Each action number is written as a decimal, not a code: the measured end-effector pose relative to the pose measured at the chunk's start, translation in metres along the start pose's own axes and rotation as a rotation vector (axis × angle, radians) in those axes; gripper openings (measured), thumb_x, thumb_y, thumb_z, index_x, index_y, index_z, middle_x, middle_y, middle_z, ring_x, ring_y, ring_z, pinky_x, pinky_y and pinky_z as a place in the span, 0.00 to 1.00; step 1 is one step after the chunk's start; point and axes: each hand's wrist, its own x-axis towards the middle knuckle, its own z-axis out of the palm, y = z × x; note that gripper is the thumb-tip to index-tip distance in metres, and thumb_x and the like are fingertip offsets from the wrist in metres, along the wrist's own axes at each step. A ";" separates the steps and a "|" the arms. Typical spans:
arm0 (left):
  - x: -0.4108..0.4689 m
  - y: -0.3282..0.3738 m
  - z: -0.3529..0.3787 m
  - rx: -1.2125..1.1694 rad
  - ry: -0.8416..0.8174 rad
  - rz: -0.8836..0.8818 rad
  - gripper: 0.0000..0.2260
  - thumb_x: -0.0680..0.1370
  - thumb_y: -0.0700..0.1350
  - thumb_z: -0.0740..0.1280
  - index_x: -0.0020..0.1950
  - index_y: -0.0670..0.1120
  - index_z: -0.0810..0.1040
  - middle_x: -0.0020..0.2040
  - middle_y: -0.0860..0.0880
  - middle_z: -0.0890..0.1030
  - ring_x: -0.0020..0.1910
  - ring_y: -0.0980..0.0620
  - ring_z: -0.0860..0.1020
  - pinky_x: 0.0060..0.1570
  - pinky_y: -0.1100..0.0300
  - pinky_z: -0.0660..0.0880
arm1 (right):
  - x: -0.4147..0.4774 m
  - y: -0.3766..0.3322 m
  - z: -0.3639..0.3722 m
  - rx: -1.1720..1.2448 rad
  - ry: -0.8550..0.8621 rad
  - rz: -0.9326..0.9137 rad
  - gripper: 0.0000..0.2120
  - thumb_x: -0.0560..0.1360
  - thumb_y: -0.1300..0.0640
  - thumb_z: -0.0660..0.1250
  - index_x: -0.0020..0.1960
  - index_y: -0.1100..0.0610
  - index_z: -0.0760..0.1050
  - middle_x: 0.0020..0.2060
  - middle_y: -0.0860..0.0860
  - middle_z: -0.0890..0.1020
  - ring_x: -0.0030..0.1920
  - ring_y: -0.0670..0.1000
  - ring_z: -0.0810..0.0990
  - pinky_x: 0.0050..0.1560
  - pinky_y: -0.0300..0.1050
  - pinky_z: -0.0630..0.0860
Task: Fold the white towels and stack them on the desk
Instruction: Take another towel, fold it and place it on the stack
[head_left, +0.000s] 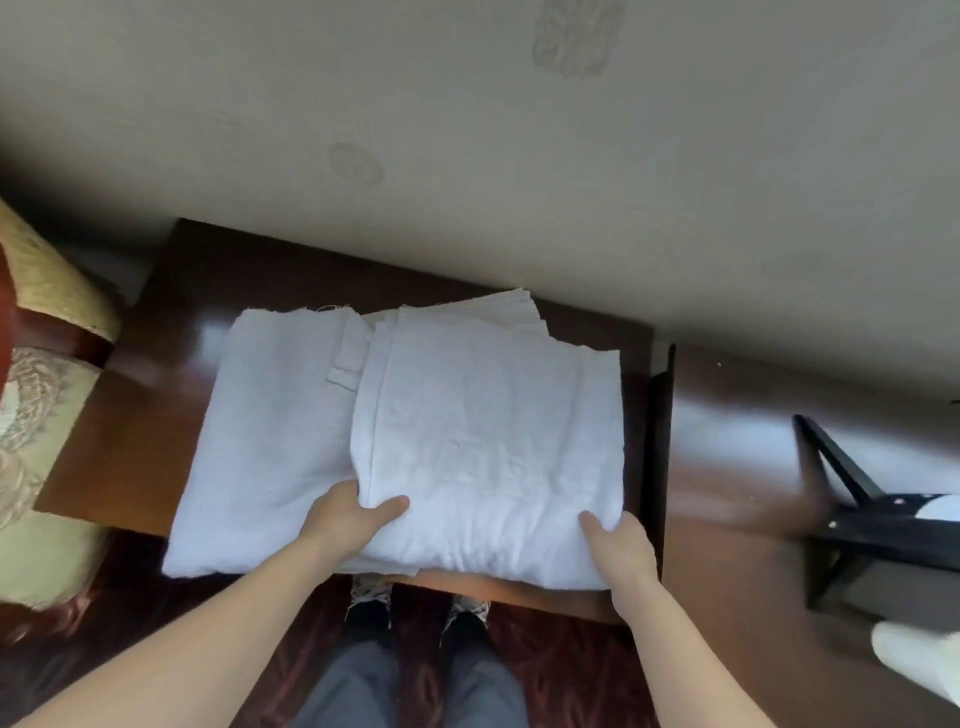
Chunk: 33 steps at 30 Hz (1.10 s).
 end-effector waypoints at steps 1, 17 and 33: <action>-0.005 0.007 -0.004 0.016 -0.028 0.027 0.19 0.73 0.56 0.74 0.60 0.49 0.80 0.53 0.54 0.82 0.55 0.50 0.79 0.54 0.56 0.75 | -0.008 -0.009 -0.005 -0.015 -0.003 -0.028 0.24 0.78 0.46 0.64 0.68 0.60 0.70 0.57 0.54 0.79 0.54 0.55 0.78 0.48 0.48 0.76; -0.232 0.149 -0.002 0.437 -0.125 0.854 0.13 0.69 0.52 0.75 0.46 0.52 0.74 0.44 0.56 0.79 0.42 0.58 0.77 0.36 0.62 0.69 | -0.244 -0.011 -0.163 -0.261 0.303 -0.504 0.12 0.80 0.47 0.59 0.45 0.55 0.71 0.41 0.48 0.76 0.43 0.53 0.76 0.47 0.53 0.74; -0.546 0.121 0.349 0.719 -0.397 1.352 0.14 0.68 0.52 0.70 0.40 0.41 0.76 0.41 0.49 0.77 0.38 0.51 0.79 0.33 0.52 0.75 | -0.378 0.377 -0.399 -0.108 0.717 -0.292 0.16 0.77 0.45 0.62 0.37 0.54 0.69 0.35 0.47 0.77 0.37 0.50 0.76 0.37 0.45 0.70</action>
